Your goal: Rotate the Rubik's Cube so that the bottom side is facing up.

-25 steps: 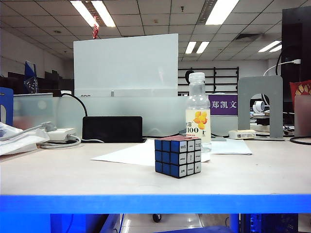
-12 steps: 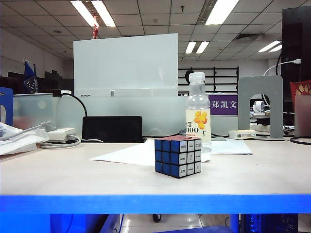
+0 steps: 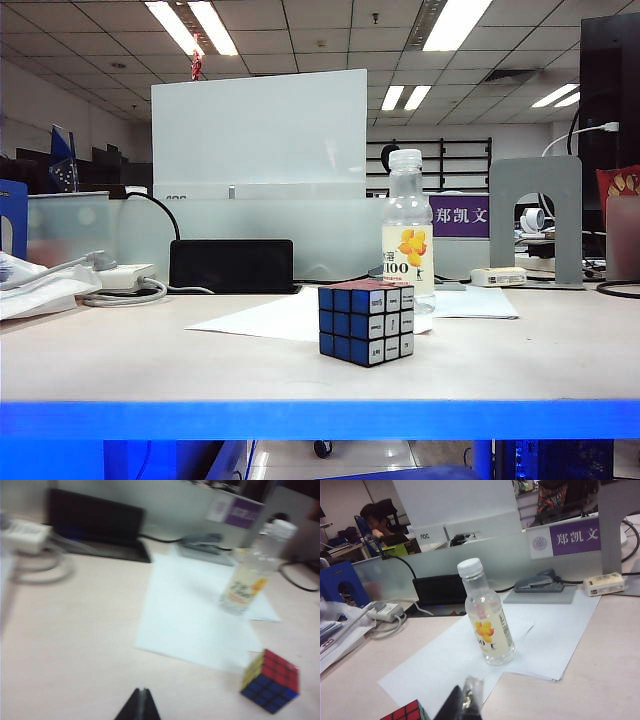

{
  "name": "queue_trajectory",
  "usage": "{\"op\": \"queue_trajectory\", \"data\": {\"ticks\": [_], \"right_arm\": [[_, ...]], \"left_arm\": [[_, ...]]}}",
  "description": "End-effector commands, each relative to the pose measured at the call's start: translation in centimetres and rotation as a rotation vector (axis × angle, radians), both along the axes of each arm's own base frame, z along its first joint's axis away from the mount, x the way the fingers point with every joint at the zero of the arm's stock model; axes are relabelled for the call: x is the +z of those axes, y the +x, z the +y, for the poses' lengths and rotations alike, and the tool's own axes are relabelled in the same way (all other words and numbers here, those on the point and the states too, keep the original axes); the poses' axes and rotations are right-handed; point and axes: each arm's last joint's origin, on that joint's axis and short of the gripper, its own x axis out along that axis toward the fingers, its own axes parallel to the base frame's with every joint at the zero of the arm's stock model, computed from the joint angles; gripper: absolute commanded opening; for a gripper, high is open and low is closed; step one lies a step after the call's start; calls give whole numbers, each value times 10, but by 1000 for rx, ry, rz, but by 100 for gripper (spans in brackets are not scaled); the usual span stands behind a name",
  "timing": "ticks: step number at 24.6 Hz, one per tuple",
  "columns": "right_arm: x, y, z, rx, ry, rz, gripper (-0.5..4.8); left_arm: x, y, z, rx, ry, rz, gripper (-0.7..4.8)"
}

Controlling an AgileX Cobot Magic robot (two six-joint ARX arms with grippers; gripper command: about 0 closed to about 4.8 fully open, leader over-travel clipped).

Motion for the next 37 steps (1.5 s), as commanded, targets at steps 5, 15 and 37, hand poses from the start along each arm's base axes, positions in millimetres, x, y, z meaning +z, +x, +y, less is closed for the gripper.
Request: {"op": "queue_trajectory", "data": {"ticks": [5, 15, 37], "right_arm": [[3, 0, 0, -14, 1, -17, -6], [2, 0, 0, -11, 2, -14, -6], [1, 0, 0, -5, 3, 2, -5]], "left_arm": [[-1, 23, -44, -162, -32, -60, 13], [-18, 31, -89, -302, -21, -22, 36], [-57, 72, -161, -505, 61, 137, 324]]}}
